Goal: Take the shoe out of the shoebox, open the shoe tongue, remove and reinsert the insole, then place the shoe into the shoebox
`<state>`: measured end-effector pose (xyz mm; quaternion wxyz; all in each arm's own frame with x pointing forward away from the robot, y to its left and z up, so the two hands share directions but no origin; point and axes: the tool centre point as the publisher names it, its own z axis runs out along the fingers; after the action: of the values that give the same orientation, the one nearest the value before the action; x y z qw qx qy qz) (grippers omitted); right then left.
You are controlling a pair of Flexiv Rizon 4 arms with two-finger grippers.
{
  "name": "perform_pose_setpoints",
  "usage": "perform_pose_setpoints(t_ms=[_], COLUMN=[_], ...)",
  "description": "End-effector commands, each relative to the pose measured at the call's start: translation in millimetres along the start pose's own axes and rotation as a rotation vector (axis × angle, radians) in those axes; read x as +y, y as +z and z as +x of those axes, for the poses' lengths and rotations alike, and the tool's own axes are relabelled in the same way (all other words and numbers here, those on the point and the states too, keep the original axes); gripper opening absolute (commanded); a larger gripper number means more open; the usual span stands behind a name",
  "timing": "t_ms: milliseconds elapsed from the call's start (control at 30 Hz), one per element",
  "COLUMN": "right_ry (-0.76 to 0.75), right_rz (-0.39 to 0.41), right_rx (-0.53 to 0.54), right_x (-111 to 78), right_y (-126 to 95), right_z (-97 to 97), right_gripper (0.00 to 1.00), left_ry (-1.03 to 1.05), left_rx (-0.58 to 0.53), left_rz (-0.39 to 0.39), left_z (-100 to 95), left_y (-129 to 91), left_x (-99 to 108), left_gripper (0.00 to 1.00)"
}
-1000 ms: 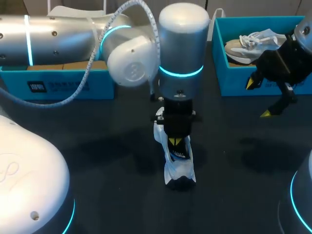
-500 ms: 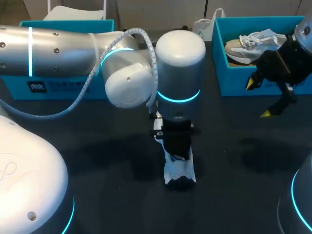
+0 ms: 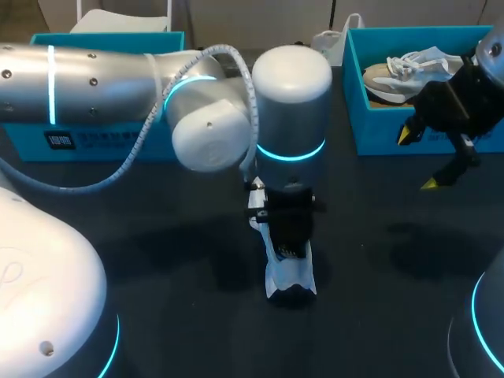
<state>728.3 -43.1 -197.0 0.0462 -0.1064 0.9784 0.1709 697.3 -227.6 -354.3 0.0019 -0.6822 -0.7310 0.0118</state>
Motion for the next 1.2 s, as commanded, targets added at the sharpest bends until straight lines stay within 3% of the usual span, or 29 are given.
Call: perform_pose_setpoints(t_ms=[33,300,667,933,1200], right_ry=[0.001,0.001,0.001,0.001,0.001], right_rz=[0.003,0.003,0.003,0.003,0.003], right_rx=[0.001,0.001,0.001,0.001,0.001], right_x=[0.5,0.5,0.5,0.5,0.5], right_y=[1,1,1,1,1], right_z=[-0.3,-0.3,-0.3,-0.3,-0.3], right_gripper=[1.0,1.0,1.0,1.0,1.0], left_ry=[0.016,0.02,-0.057,-0.063,-0.036], left_rx=[-0.008,-0.009,-0.057,-0.053,-0.052], left_rz=[-0.003,0.026,-0.022,-0.016,-0.012], left_z=[6.5,0.6,-10.2,-8.6,-15.2], left_y=[-9,15,50,20,31], left_x=[-13,-30,-24,-15,-25], left_gripper=[0.0,0.0,0.0,0.0,0.0])
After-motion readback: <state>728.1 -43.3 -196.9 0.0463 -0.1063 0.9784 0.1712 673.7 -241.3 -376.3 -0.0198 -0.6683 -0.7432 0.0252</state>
